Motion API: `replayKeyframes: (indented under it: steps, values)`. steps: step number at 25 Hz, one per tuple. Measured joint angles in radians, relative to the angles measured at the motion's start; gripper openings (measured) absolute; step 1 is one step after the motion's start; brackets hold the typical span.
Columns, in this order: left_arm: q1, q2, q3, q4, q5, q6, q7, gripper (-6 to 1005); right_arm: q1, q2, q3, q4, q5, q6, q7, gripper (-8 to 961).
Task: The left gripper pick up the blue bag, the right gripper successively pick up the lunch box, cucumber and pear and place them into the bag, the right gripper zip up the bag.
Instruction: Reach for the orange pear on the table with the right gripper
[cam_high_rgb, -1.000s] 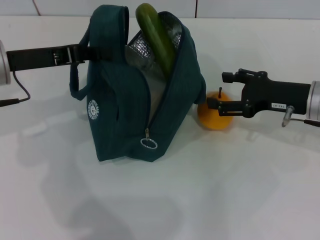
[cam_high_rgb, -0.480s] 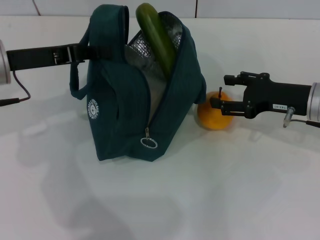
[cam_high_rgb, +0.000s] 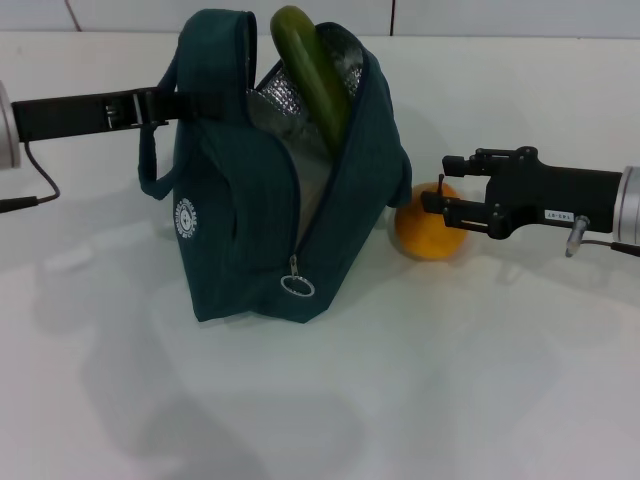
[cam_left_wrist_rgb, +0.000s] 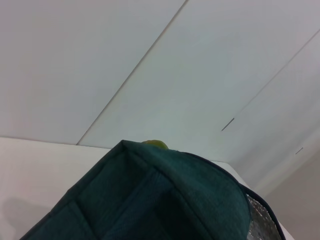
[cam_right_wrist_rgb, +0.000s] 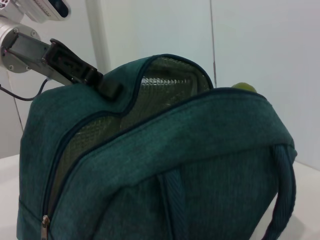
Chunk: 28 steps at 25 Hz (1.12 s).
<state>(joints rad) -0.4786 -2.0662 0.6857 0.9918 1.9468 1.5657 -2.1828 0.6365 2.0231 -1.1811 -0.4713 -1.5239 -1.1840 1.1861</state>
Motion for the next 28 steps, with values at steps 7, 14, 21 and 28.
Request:
replayKeyframes:
  steps: [7, 14, 21, 28]
  values:
    - [-0.007, 0.001, 0.0, -0.025, -0.002, -0.003, 0.019, 42, 0.0, 0.0, -0.005, -0.005, 0.002, -0.001, 0.0, 561]
    - [-0.008, 0.002, 0.0, -0.027, -0.002, -0.003, 0.02, 42, 0.004, 0.0, -0.012, -0.006, 0.008, 0.0, -0.002, 557]
    - [-0.008, 0.001, 0.0, -0.027, -0.003, -0.003, 0.02, 43, 0.008, 0.001, -0.021, -0.006, 0.008, 0.005, -0.002, 551]
    - [-0.008, 0.0, 0.0, -0.027, -0.004, -0.003, 0.02, 43, 0.006, 0.002, -0.024, -0.006, 0.009, 0.002, -0.002, 448]
